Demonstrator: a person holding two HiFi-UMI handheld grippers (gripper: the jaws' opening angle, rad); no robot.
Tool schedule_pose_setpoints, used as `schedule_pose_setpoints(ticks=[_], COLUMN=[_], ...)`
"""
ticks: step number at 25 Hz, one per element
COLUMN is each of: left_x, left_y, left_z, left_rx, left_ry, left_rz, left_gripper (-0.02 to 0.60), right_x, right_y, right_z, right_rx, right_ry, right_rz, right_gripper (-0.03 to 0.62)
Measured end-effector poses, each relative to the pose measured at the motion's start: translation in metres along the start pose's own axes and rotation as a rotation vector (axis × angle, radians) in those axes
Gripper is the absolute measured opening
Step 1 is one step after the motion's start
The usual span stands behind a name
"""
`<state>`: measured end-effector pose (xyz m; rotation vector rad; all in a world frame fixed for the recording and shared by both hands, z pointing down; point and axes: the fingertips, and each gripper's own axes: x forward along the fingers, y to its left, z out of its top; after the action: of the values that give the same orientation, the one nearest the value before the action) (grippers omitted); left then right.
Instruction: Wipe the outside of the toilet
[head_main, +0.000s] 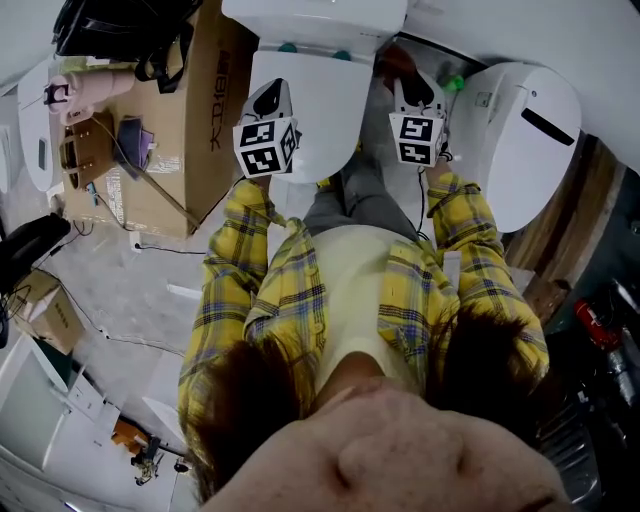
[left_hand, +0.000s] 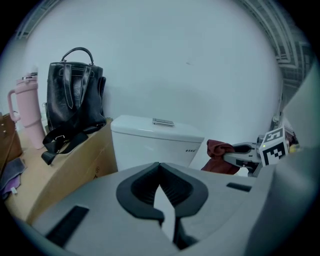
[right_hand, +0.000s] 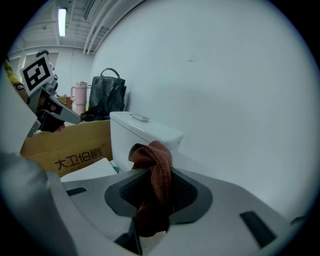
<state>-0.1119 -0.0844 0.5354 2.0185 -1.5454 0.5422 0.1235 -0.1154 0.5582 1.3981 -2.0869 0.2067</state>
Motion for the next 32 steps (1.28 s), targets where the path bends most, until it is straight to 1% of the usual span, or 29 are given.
schedule_pose_setpoints(ticks=[6, 23, 29, 32], left_x=[-0.019, -0.070, -0.087, -0.094], left_y=[0.009, 0.008, 0.007, 0.003], left_z=[0.004, 0.001, -0.001, -0.002], left_rx=[-0.029, -0.080, -0.065, -0.070], left_ry=[-0.038, -0.107, -0.122, -0.130], left_rz=[0.027, 0.044, 0.059, 0.057], left_gripper=[0.002, 0.003, 0.002, 0.002], right_x=[-0.022, -0.075, -0.090, -0.096], right_y=[0.011, 0.035, 0.043, 0.047], right_z=[0.018, 0.046, 0.051, 0.051], right_rx=[0.018, 0.112, 0.138, 0.157], right_ry=[-0.035, -0.095, -0.108, -0.106], right_rz=[0.010, 0.023, 0.028, 0.034], right_gripper=[0.123, 0.123, 0.123, 0.123])
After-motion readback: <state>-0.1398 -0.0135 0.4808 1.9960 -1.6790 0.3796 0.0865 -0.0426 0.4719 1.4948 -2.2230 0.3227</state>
